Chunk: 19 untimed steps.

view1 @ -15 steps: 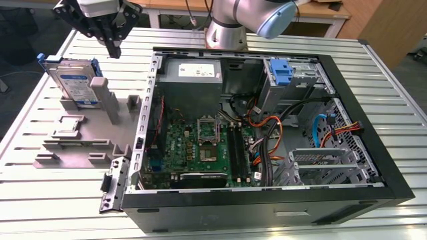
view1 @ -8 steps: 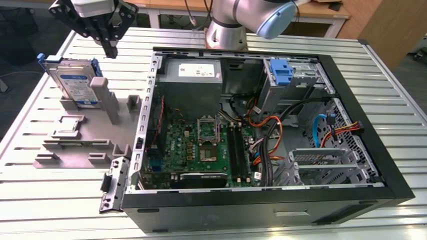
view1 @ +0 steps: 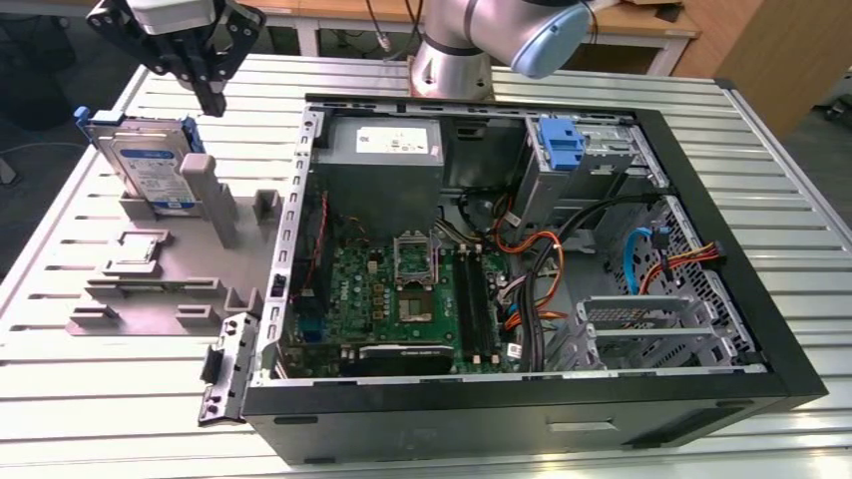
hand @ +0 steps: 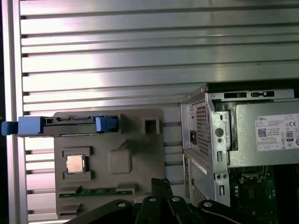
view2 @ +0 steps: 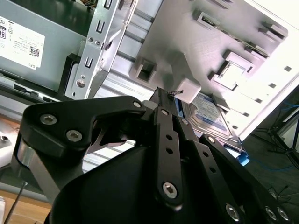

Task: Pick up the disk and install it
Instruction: 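Reach for the disk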

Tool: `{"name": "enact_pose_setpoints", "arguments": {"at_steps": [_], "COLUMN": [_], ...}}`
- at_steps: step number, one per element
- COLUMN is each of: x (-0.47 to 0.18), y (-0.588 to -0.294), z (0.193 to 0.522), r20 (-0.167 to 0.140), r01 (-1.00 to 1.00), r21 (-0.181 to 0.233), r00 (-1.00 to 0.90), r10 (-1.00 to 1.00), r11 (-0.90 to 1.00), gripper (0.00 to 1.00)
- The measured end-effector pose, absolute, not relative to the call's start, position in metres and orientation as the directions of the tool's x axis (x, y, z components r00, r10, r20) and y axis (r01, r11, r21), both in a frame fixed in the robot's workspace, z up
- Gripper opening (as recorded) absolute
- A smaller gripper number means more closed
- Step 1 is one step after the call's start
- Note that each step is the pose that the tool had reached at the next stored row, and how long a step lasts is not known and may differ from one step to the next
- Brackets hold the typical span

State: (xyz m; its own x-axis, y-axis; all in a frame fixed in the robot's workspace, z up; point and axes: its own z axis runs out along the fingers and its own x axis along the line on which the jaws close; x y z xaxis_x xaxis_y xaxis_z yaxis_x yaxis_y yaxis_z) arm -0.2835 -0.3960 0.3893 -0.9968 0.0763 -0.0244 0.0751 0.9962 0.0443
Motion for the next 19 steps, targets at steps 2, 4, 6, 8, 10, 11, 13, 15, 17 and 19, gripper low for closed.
{"name": "enact_pose_setpoints", "arguments": {"at_steps": [2,4,6,8,10,11,13,15,17,19], "x": [-0.285,-0.287,-0.289,-0.291,-0.294,-0.295,-0.297,-0.299,-0.3,-0.301], "y": [-0.396,-0.396,-0.396,-0.396,-0.396,-0.396,-0.396,-0.396,-0.395,-0.394], "z": [0.389,0.389,0.389,0.389,0.389,0.389,0.388,0.388,0.388,0.388], "r20": [-0.025,-0.024,-0.024,-0.024,-0.024,-0.024,-0.024,-0.024,-0.025,-0.024], "r01": [0.075,0.075,0.075,0.075,0.075,0.075,0.075,0.075,0.075,0.075], "r21": [0.044,0.044,0.044,0.044,0.044,0.044,0.044,0.044,0.045,0.044], "r00": [-0.997,-0.997,-0.997,-0.997,-0.997,-0.997,-0.997,-0.997,-0.997,-0.997], "r10": [0.076,0.076,0.076,0.076,0.076,0.076,0.076,0.076,0.076,0.076], "r11": [0.996,0.996,0.996,0.996,0.996,0.996,0.996,0.996,0.996,0.996], "gripper": [0.1,0.1,0.1,0.1,0.1,0.1,0.1,0.1,0.1,0.1]}}
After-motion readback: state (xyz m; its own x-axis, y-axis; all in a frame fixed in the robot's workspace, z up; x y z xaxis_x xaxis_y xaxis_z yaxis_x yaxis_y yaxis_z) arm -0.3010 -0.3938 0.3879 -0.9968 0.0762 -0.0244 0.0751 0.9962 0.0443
